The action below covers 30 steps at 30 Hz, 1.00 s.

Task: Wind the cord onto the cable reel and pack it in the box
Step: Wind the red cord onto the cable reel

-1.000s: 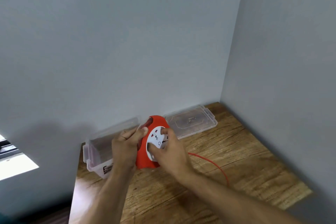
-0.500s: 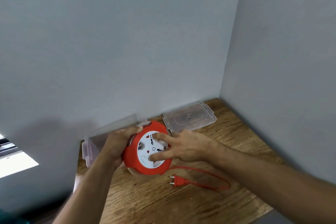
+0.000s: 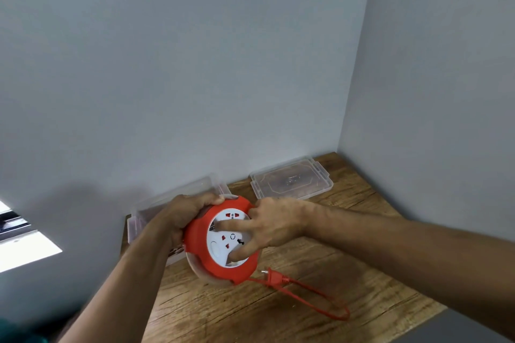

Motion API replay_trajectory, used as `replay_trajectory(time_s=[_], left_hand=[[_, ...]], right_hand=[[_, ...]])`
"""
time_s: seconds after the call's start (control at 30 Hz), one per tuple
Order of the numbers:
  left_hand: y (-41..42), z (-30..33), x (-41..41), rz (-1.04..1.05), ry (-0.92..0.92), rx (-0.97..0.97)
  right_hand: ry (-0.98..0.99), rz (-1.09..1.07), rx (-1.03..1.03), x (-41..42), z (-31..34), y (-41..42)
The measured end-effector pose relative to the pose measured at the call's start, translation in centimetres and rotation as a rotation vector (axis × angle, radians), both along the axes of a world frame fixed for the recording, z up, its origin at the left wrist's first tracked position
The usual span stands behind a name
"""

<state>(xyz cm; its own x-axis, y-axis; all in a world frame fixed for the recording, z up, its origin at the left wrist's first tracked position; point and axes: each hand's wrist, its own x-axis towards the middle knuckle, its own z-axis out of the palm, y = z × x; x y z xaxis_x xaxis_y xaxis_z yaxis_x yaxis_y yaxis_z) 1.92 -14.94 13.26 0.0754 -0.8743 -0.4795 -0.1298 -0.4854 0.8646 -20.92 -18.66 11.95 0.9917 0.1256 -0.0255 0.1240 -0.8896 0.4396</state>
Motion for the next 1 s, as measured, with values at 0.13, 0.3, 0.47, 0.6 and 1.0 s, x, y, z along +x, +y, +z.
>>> replay_trajectory(time_s=[0.13, 0.3, 0.47, 0.6, 1.0], left_hand=[[0.0, 0.4, -0.9, -0.038, -0.023, -0.001], [0.7, 0.2, -1.0, 0.051, 0.043, -0.081], [1.2, 0.1, -1.7, 0.24, 0.16, -0.193], [1.8, -1.5, -2.9, 0.402, 0.252, -0.315], [3.1, -4.3, -1.7, 0.358, 0.537, -0.305]], right_hand=[[0.053, 0.009, -0.025, 0.9, 0.2, 0.0], [-0.097, -0.062, -0.021, 0.9, -0.4, 0.3], [-0.297, -0.416, 0.146, 1.5, -1.8, 1.3], [-0.622, -0.775, 0.432, 2.9, -2.9, 2.5], [-0.397, -0.645, 0.426, -0.4, -1.7, 4.6]])
